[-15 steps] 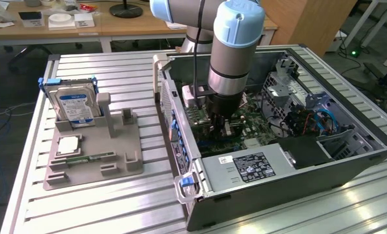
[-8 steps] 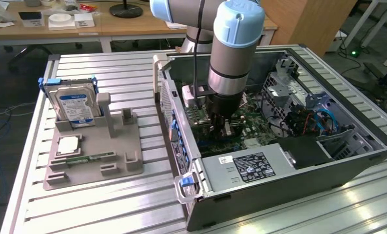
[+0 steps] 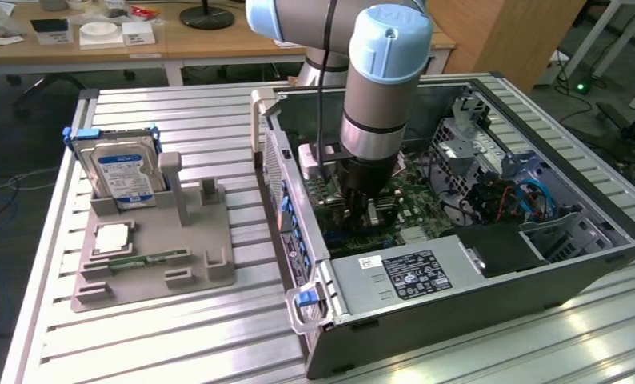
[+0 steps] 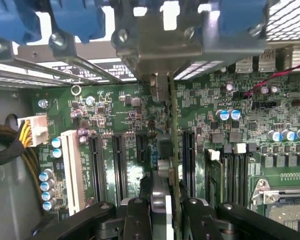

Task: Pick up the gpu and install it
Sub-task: 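Insert the gpu into the slot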

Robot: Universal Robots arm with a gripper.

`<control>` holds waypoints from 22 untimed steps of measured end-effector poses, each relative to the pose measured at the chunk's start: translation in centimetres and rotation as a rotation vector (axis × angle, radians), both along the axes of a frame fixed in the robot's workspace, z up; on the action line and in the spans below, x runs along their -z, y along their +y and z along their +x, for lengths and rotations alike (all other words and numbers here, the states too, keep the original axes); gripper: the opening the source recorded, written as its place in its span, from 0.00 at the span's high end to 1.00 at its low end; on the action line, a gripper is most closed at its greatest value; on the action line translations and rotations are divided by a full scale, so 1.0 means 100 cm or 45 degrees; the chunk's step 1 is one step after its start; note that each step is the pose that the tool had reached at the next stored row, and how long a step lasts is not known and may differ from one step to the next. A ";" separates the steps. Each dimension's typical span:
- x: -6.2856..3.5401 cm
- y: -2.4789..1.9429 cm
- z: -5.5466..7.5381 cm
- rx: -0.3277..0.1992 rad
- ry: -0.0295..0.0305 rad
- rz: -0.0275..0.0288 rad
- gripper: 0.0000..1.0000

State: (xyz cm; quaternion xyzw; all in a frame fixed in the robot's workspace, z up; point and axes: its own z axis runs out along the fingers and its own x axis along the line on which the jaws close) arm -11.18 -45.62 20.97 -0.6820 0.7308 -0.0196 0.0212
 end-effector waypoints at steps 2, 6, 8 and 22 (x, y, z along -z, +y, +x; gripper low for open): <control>0.0001 0.0000 0.000 0.000 -0.0001 0.0002 0.71; 0.0002 0.0001 0.000 0.000 -0.0004 0.0007 0.71; 0.0009 0.0005 0.000 0.001 -0.0045 0.0049 0.70; -0.0337 0.0007 0.000 0.000 -0.0278 0.0021 0.64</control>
